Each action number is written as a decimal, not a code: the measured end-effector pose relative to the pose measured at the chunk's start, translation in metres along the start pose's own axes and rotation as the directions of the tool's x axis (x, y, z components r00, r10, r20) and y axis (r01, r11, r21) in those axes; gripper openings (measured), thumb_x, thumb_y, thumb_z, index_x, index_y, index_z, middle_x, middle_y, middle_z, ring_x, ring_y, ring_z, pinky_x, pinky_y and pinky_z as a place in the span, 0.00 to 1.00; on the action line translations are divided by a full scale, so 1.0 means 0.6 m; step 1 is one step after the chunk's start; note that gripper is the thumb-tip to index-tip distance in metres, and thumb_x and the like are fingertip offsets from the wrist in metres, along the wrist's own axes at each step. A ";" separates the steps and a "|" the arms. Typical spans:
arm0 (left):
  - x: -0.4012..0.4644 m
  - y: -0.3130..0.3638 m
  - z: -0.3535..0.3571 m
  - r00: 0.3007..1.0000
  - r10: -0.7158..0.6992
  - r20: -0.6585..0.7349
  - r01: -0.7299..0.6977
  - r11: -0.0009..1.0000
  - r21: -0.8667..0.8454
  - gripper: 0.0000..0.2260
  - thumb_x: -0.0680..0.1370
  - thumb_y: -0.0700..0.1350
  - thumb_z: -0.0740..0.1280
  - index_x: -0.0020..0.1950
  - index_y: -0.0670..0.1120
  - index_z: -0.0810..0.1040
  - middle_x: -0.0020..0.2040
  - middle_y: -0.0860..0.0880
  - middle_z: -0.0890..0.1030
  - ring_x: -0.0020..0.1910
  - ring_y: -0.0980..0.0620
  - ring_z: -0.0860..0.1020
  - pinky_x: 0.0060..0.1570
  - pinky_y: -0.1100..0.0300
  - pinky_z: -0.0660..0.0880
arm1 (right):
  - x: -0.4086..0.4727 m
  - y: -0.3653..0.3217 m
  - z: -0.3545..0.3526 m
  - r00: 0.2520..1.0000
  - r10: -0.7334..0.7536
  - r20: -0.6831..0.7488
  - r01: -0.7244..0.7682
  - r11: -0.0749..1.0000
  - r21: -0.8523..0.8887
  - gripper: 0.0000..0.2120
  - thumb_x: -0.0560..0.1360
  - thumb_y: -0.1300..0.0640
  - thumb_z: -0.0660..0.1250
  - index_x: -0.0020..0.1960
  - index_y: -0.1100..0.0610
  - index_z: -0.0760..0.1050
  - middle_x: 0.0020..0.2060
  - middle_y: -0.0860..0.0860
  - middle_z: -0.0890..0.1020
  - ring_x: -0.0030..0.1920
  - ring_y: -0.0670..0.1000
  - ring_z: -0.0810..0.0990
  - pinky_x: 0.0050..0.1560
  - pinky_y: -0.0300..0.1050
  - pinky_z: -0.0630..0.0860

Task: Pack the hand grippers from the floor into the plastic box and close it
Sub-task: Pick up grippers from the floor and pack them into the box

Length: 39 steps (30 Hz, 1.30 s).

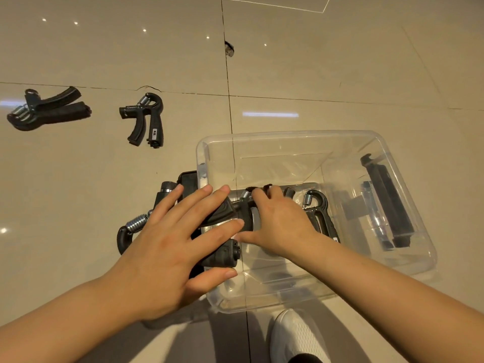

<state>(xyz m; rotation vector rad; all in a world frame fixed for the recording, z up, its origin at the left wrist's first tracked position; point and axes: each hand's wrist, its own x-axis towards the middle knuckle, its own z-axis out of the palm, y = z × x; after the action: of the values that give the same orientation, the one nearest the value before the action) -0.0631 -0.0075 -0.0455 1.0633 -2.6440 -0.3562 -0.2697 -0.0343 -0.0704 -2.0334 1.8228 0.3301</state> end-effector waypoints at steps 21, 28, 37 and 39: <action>0.001 -0.003 -0.004 0.999 -0.008 0.045 0.008 1.000 -0.017 0.23 0.78 0.64 0.52 0.68 0.54 0.68 0.74 0.44 0.62 0.72 0.44 0.62 0.69 0.40 0.55 | 0.106 0.036 0.035 0.895 -0.238 0.376 0.323 0.929 -0.181 0.28 0.76 0.54 0.65 0.72 0.44 0.59 0.65 0.59 0.61 0.53 0.62 0.76 0.47 0.51 0.74; 0.001 -0.002 -0.004 0.998 -0.024 0.057 0.025 0.999 -0.027 0.23 0.79 0.64 0.52 0.68 0.54 0.68 0.74 0.44 0.62 0.73 0.44 0.61 0.70 0.40 0.55 | 0.117 0.049 0.036 0.902 -0.214 0.374 0.297 0.938 -0.180 0.32 0.73 0.51 0.69 0.72 0.41 0.57 0.67 0.55 0.60 0.57 0.61 0.75 0.51 0.52 0.75; 0.000 0.000 -0.003 1.000 -0.014 0.019 0.014 0.999 -0.031 0.22 0.78 0.63 0.54 0.67 0.54 0.68 0.74 0.44 0.62 0.72 0.44 0.62 0.69 0.40 0.56 | 0.108 0.044 0.043 0.897 -0.230 0.377 0.332 0.914 -0.232 0.32 0.75 0.54 0.66 0.73 0.42 0.55 0.68 0.55 0.59 0.54 0.61 0.76 0.47 0.52 0.76; 0.000 0.000 -0.002 1.000 -0.010 0.001 0.010 0.999 -0.035 0.22 0.77 0.62 0.56 0.67 0.54 0.68 0.74 0.45 0.62 0.72 0.44 0.62 0.69 0.40 0.56 | 0.105 0.042 0.043 0.902 -0.226 0.367 0.332 0.908 -0.256 0.33 0.75 0.55 0.66 0.74 0.41 0.53 0.70 0.55 0.57 0.53 0.61 0.77 0.46 0.52 0.77</action>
<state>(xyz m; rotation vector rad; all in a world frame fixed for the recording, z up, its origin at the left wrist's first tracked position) -0.0627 -0.0074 -0.0444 1.0657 -2.6243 -0.4037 -0.2843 -0.0815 -0.1236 -2.2477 1.3140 0.8639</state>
